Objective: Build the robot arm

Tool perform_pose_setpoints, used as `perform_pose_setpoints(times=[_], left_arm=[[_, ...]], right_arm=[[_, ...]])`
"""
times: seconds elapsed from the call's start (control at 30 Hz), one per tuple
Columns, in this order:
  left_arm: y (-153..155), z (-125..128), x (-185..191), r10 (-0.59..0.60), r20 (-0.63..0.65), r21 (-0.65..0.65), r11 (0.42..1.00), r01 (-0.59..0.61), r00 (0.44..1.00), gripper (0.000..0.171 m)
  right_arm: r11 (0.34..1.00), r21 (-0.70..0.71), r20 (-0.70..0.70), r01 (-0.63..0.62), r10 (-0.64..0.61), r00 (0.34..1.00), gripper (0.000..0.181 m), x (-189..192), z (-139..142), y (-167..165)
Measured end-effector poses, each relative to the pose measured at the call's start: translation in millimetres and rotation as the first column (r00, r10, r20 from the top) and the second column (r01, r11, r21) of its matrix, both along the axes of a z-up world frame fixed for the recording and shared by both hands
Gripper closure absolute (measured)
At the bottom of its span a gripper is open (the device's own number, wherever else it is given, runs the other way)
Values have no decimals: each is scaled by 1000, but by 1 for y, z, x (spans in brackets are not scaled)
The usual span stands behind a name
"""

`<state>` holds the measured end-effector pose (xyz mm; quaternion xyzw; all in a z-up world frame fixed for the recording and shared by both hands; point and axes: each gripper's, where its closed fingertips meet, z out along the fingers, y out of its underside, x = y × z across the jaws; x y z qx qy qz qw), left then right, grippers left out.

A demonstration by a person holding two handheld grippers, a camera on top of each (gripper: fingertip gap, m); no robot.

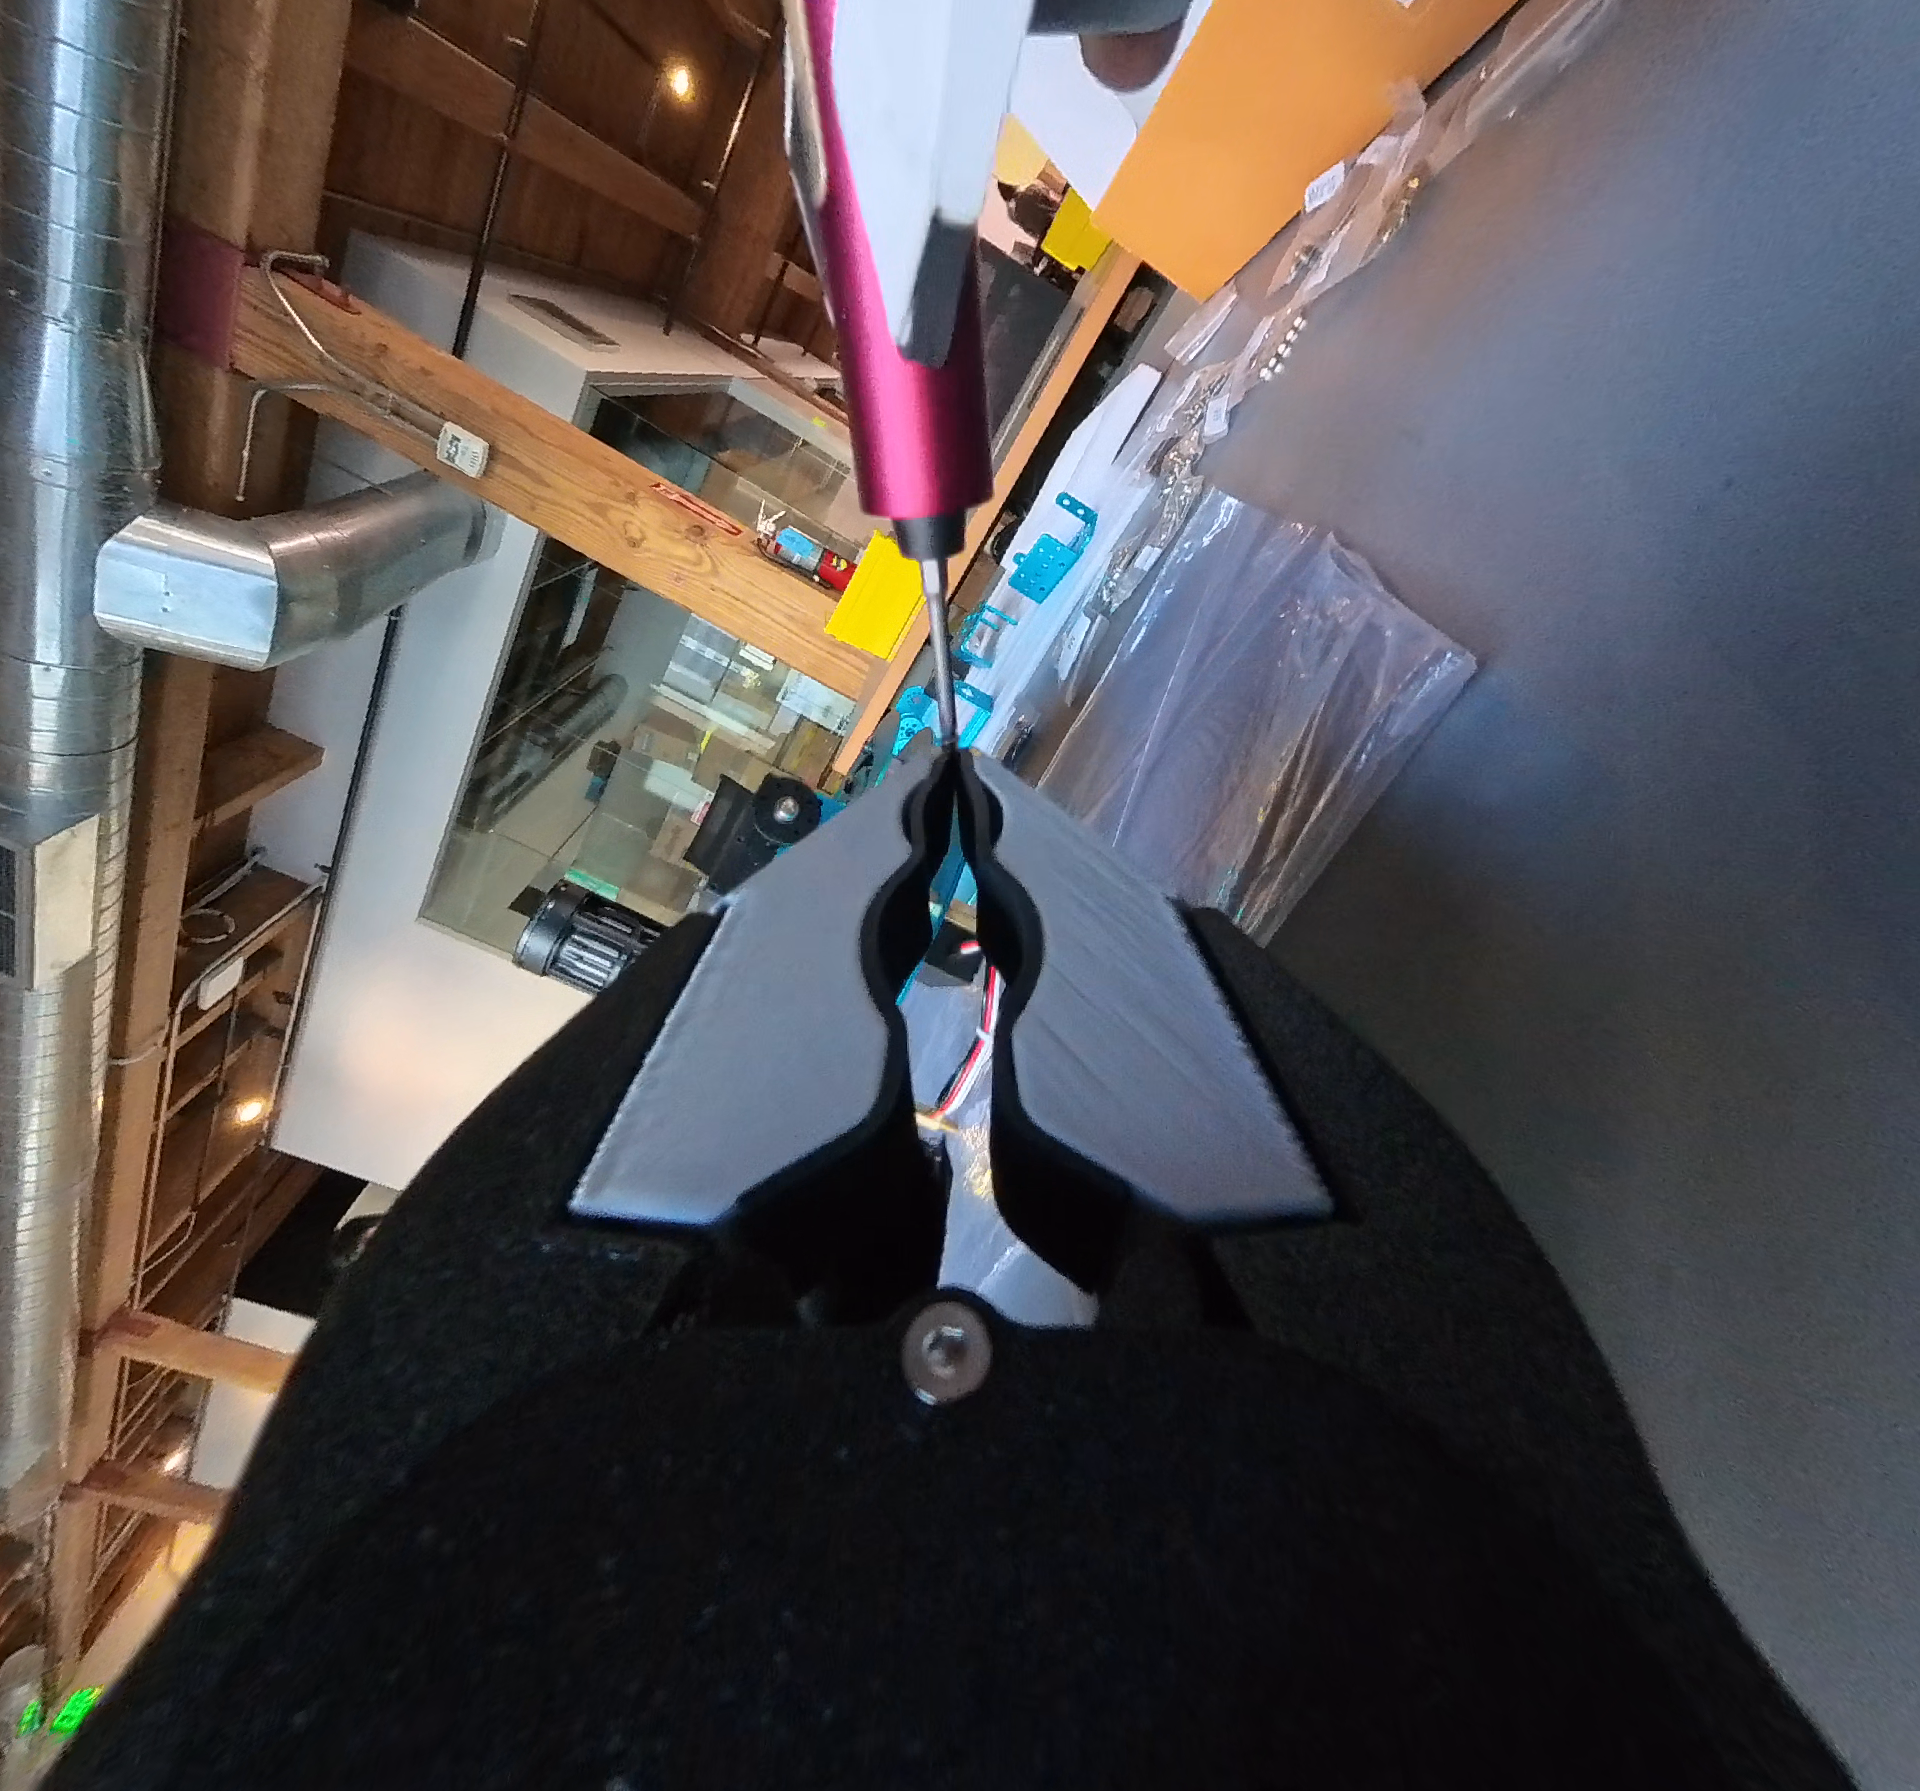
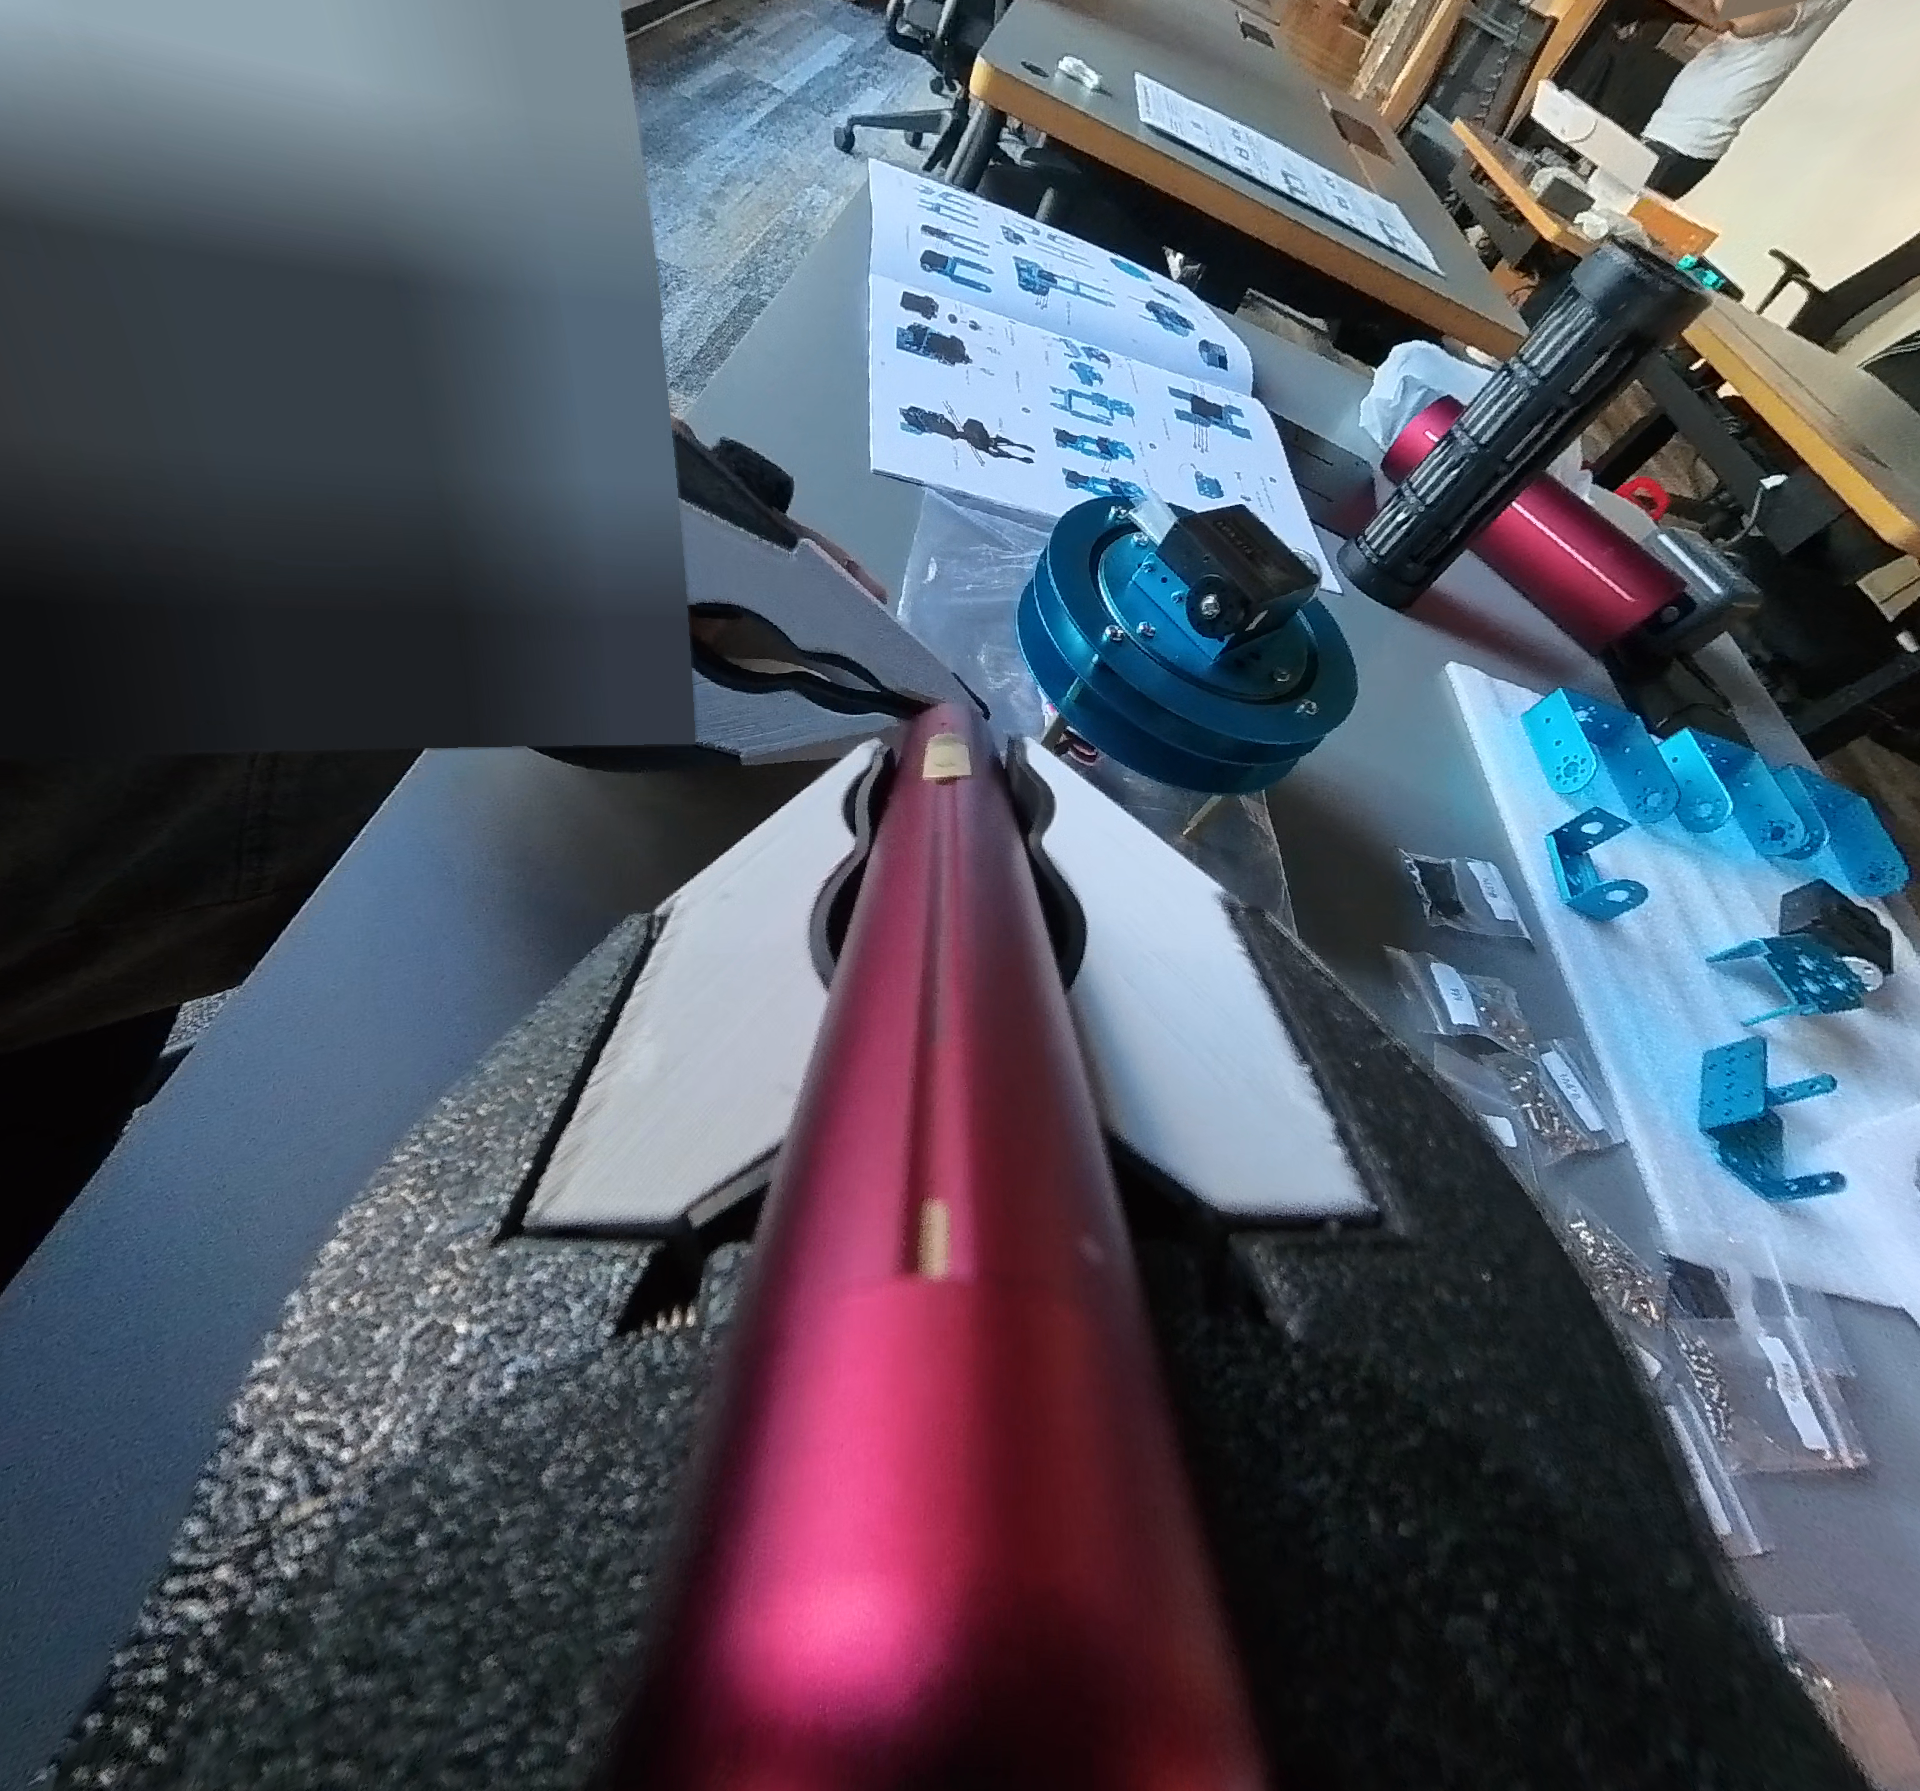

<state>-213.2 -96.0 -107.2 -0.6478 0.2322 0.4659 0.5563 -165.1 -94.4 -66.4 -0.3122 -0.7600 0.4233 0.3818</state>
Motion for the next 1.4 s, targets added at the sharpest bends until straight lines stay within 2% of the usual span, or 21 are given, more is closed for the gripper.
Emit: perform_pose_setpoints(times=[0.37,0.57,0.77,1.13,1.33,1.4], left_arm=[[0,-2,-4,26,-10,-15,1000,-26,1000,171],[0,0,-4,28,-10,4,1000,-28,1000,171],[-1,5,-5,23,20,30,999,-24,1000,159],[-1,6,-7,38,22,37,999,-39,999,159],[-9,18,-30,76,134,90,992,-88,988,150],[-15,24,-44,60,230,110,990,-87,971,147]], right_arm=[[999,42,-39,28,-27,999,160,-3,-4,-1],[1000,5,-26,19,-19,999,159,-2,-2,0],[1000,19,-35,13,-12,999,159,-1,-1,-2],[999,35,-83,17,-14,996,160,-1,3,-2],[994,92,-248,62,-37,968,160,-8,6,3],[980,167,-329,111,-50,943,160,-16,3,10]])
